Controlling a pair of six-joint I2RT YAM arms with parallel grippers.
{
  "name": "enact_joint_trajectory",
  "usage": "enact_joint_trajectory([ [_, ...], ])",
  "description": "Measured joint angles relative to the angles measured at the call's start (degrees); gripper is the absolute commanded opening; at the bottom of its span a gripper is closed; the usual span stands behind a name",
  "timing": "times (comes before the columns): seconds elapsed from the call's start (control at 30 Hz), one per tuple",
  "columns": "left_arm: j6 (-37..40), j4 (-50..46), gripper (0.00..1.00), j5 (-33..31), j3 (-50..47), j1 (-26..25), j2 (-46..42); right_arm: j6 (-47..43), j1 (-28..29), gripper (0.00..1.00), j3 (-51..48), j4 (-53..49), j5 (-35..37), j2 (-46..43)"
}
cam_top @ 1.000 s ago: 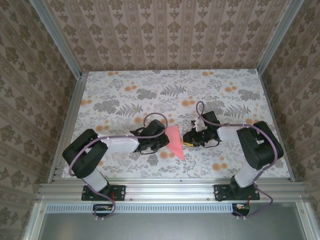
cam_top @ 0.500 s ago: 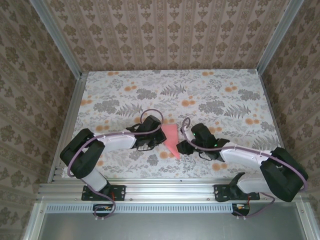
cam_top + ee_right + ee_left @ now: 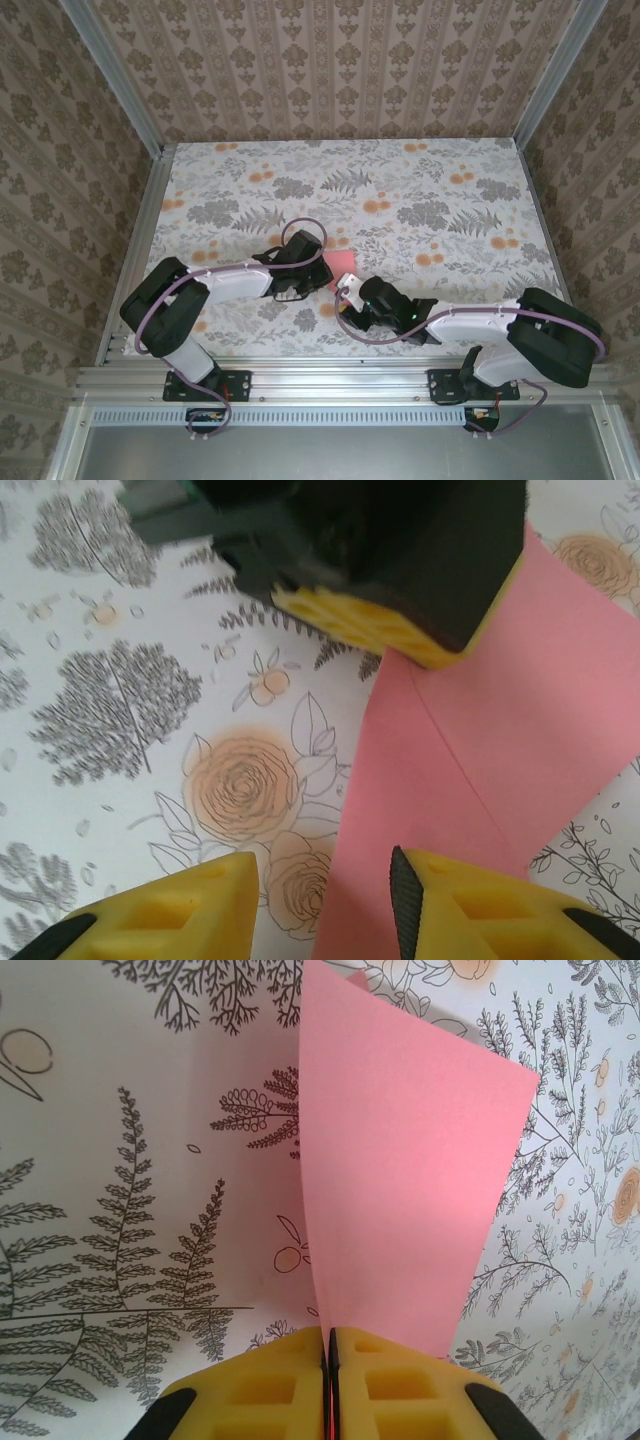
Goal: Fold a paper plane with a square sheet of paper (pick it up from the middle)
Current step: Fold the wing for the fifth time at the center of the table.
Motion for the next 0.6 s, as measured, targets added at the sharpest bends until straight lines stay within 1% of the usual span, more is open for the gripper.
enact_joint_trajectory([
  [0.4,0.00,0.00,0.11,0.17,0.09,0.00,0.00,-6.71,2.47,0.41,1.60,4.48,7.34,9.31],
  [0.6,0.00,0.00,0.11,0.17,0.33,0.00,0.00,-8.98,2.78,0.33,2.43,6.73,11.56,11.34],
])
